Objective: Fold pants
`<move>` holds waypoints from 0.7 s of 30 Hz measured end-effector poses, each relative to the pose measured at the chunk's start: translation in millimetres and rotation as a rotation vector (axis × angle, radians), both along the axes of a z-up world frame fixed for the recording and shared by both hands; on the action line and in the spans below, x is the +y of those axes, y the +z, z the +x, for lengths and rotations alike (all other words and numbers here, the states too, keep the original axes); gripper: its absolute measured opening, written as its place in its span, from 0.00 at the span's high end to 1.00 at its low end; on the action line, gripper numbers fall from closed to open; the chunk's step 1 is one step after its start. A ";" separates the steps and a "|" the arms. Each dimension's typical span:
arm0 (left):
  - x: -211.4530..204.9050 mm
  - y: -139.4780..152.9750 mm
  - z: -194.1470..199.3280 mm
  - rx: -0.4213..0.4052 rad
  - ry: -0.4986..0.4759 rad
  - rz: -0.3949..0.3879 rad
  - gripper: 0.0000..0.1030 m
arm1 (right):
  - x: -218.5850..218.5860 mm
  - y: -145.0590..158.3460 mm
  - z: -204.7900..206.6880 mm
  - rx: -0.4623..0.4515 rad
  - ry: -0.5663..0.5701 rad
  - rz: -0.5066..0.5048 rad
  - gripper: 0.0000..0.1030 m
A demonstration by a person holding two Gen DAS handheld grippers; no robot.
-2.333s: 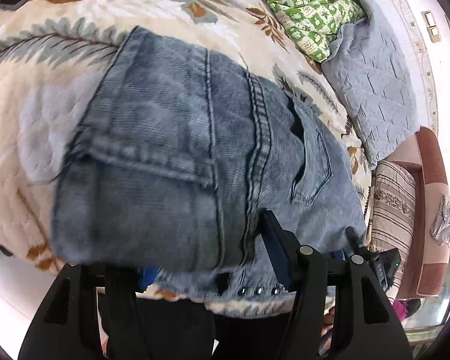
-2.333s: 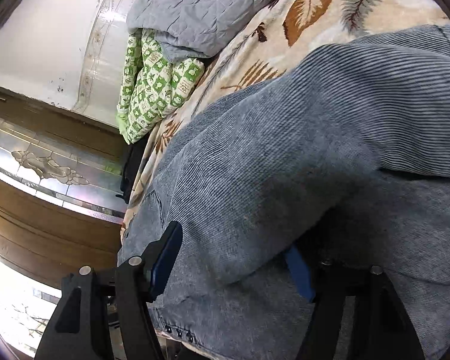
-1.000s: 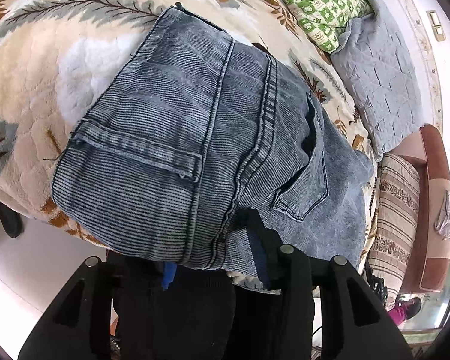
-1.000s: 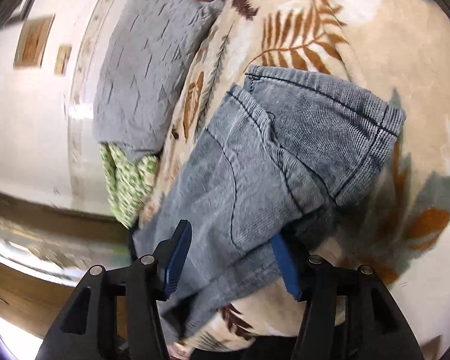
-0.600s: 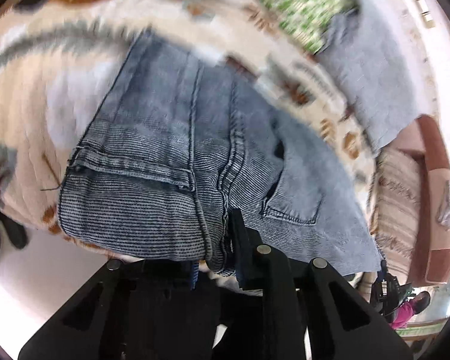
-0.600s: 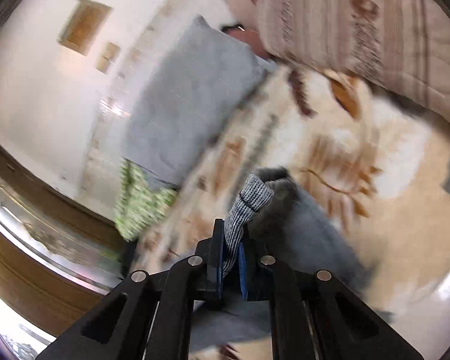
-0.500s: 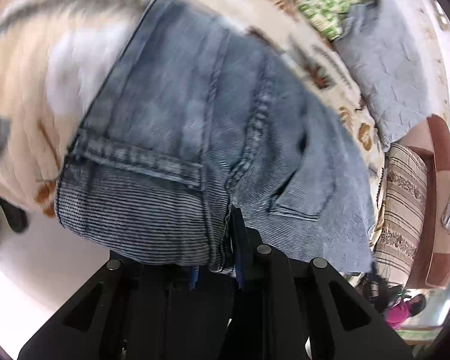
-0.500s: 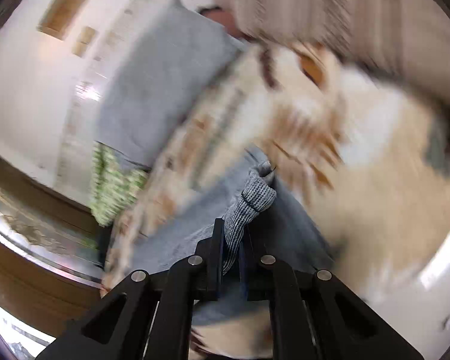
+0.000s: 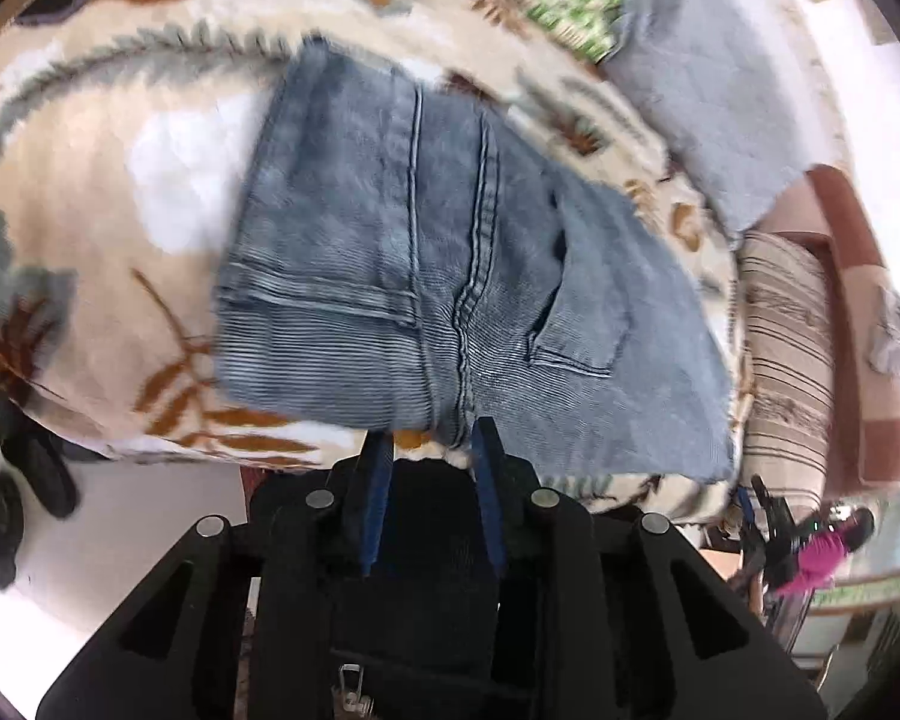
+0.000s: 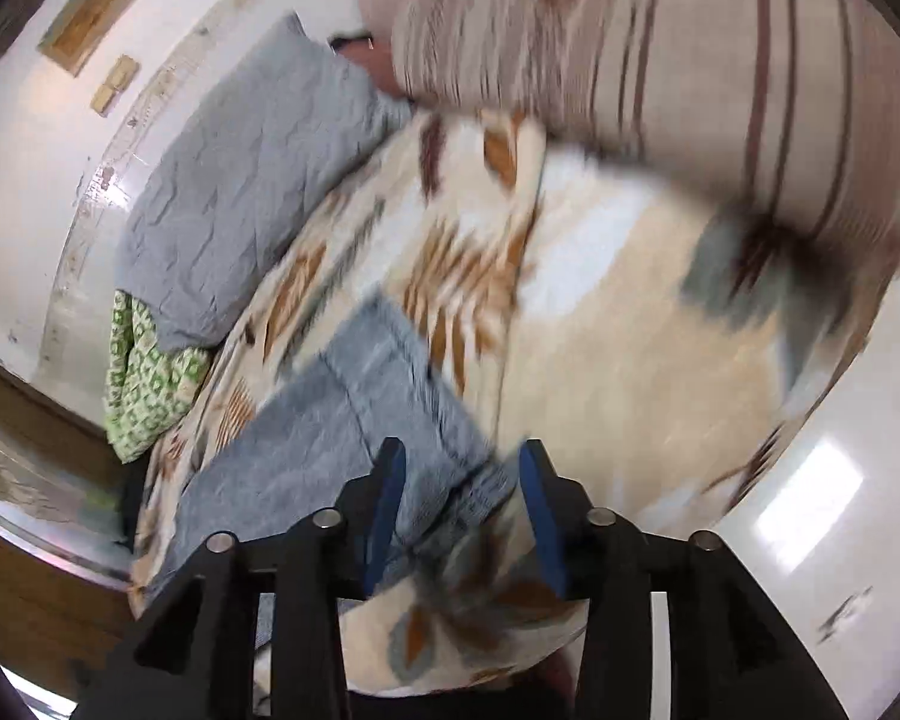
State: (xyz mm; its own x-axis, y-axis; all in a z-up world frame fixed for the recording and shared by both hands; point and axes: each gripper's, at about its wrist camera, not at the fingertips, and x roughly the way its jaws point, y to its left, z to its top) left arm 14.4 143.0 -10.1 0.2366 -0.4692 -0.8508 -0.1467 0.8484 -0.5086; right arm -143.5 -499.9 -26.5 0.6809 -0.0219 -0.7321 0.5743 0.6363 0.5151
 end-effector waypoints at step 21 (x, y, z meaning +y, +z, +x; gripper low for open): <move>62.6 -60.3 121.7 0.103 0.090 -0.252 0.29 | 331.2 -38.8 367.6 0.211 1.032 -0.093 0.37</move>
State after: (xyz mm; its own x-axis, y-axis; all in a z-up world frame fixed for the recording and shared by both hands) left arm 136.1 205.6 -70.3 0.2052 -0.6500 -0.7317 -0.2780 0.6781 -0.6804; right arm 224.0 -168.7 -65.3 0.2605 0.4329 -0.8630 -0.1953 0.8990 0.3920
